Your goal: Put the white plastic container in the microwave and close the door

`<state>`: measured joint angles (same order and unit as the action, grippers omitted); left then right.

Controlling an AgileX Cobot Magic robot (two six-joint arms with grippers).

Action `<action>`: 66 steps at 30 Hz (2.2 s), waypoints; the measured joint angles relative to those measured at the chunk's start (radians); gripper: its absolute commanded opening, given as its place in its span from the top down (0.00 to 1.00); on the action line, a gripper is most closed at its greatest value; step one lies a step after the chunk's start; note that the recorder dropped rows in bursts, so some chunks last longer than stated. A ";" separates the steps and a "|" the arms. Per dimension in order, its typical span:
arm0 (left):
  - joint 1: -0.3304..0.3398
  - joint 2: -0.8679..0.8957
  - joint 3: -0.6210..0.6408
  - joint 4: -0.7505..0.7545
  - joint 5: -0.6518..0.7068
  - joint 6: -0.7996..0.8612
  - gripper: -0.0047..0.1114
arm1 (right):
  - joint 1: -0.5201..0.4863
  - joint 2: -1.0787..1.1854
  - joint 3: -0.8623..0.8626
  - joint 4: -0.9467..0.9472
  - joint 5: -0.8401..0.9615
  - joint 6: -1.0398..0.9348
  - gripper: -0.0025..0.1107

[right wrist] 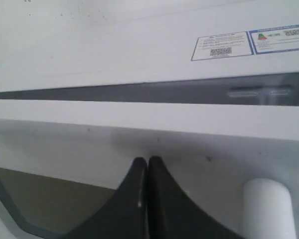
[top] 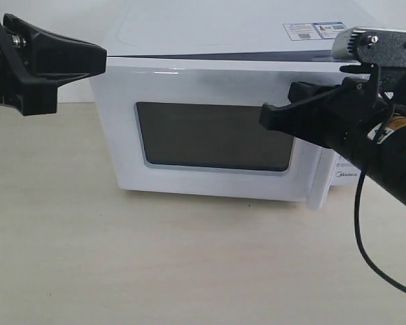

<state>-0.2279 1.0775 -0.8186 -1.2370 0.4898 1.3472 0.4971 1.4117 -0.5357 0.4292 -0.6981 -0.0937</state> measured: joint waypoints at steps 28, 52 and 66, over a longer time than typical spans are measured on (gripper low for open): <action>0.000 0.000 0.000 0.000 0.000 0.000 0.93 | 0.004 0.116 -0.047 0.052 -0.140 -0.035 0.98; 0.000 0.000 0.001 0.000 0.000 0.000 0.93 | 0.005 -0.001 -0.099 0.124 0.111 -0.148 0.98; 0.000 0.000 0.001 0.000 0.000 0.000 0.93 | 0.005 -0.253 -0.061 0.160 0.467 -0.216 0.98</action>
<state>-0.2279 1.0775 -0.8179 -1.2370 0.4898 1.3472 0.5024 1.1582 -0.5972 0.5897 -0.2308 -0.3102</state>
